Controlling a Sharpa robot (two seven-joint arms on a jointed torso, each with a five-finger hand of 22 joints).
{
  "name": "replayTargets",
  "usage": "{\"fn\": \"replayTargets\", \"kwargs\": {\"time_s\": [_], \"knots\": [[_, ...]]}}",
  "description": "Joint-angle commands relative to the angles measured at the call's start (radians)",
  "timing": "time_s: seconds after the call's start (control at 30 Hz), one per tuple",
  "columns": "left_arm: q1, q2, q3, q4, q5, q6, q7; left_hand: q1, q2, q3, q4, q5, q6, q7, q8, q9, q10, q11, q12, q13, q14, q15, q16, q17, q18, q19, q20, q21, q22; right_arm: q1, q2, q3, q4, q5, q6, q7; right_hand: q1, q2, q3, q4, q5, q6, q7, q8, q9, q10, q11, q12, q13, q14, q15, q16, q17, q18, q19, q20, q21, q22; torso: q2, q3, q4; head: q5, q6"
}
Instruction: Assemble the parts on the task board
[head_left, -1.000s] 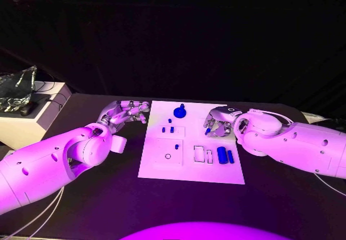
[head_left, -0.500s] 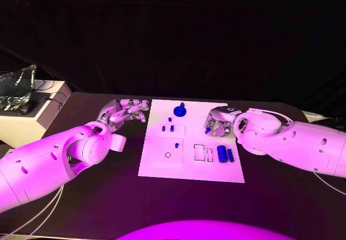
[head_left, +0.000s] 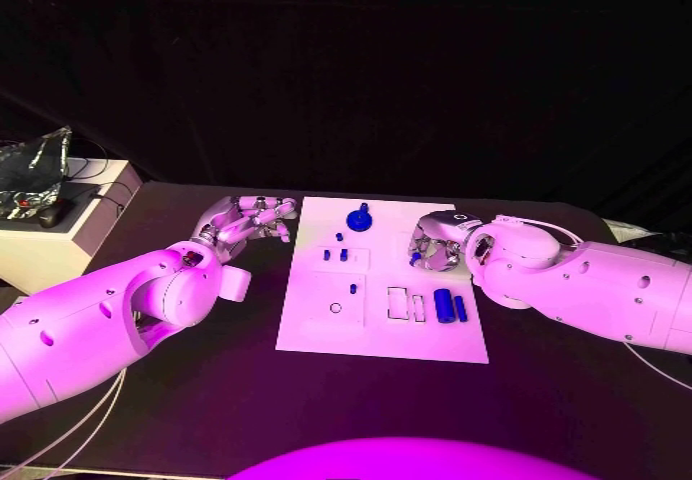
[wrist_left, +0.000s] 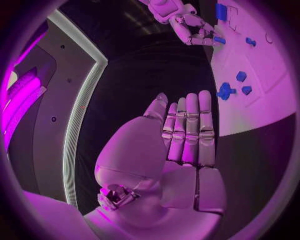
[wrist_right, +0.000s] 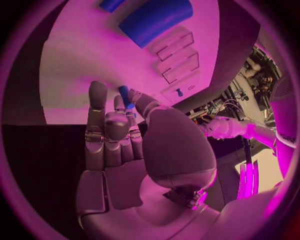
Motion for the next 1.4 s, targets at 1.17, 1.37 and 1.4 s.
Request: {"fn": "replayTargets", "kwargs": {"time_s": [1.17,1.37,1.4], "knots": [[0.0,0.022,0.001,-0.011,0.001,0.016,0.002,0.002,0.004,0.005,0.009,0.0,-0.008,-0.001,-0.004,0.001,-0.008,-0.001,0.003,0.001,0.007,-0.002,0.0,-0.001,0.001,0.004,-0.001,0.0,0.005,0.029,-0.015,0.003,0.228,0.115,-0.101,-0.034,-0.02,0.045,0.023,-0.066,0.014,0.032,-0.009,0.004,0.035,0.042,-0.026,0.004,0.003,0.002,-0.008,0.002,0.01,0.008,0.028,-0.017,-0.002,0.042,-0.001,0.0002,0.0009,0.026,-0.001],[0.0,0.031,0.001,-0.014,0.001,0.024,0.004,-0.001,0.001,0.004,0.011,0.0,-0.006,-0.002,-0.003,0.001,-0.008,0.0,0.003,0.001,0.006,-0.001,0.0,-0.001,0.001,0.005,0.0,-0.001,0.006,-0.001,0.039,0.001,0.242,0.057,-0.109,-0.024,-0.02,0.046,0.024,-0.069,0.015,0.032,-0.007,0.004,0.035,0.042,-0.025,0.004,0.003,0.002,-0.008,0.0,0.007,0.008,0.029,-0.017,-0.003,0.044,0.0,-0.0007,0.0015,0.04,-0.006],[0.0,0.031,0.001,-0.014,0.001,0.024,0.005,-0.002,0.001,0.003,0.011,0.0,-0.006,-0.002,-0.003,0.001,-0.008,0.0,0.003,0.001,0.006,-0.001,0.0,-0.001,0.001,0.004,0.0,-0.002,0.006,-0.004,0.044,0.001,0.244,0.053,-0.11,-0.024,-0.02,0.046,0.024,-0.069,0.015,0.032,-0.007,0.004,0.035,0.042,-0.025,0.004,0.003,0.002,-0.008,0.0,0.007,0.008,0.029,-0.017,-0.003,0.044,0.0,-0.0008,0.0016,0.044,-0.006]]}}
